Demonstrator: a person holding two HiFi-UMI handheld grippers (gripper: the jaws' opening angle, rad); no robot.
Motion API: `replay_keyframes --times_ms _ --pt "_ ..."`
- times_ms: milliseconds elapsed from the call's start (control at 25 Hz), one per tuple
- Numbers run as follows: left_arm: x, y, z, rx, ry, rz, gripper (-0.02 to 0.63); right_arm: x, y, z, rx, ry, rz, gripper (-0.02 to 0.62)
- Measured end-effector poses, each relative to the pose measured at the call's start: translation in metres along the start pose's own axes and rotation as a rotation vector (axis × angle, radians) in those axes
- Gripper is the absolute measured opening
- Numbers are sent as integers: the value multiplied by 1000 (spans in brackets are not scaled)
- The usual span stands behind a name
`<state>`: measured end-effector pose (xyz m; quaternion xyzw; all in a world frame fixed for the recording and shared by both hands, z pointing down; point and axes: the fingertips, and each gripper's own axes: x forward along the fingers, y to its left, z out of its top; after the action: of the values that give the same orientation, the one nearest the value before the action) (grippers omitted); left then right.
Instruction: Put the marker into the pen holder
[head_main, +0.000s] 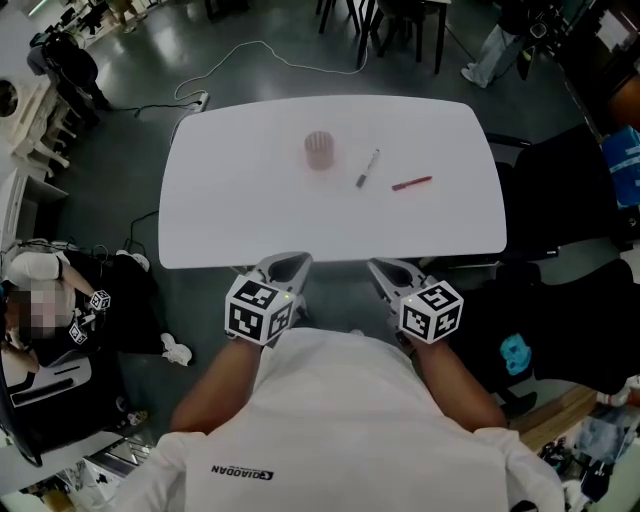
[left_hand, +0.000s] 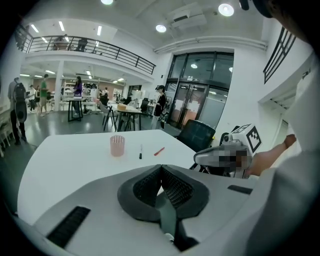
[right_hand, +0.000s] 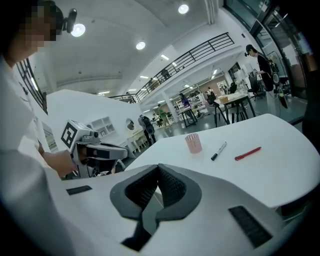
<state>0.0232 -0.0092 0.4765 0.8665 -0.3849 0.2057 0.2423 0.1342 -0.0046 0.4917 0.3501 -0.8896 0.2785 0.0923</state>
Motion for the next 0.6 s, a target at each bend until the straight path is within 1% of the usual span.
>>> replay_keyframes --times_ms 120,440,600 --pt "3 24 10 21 0 -21 26 22 -4 7 11 9 -33 17" --pt "12 96 20 61 31 -82 26 87 -8 19 17 60 -122 17" --pt "16 129 13 86 71 -118 26 122 -8 23 -15 87 -166 15"
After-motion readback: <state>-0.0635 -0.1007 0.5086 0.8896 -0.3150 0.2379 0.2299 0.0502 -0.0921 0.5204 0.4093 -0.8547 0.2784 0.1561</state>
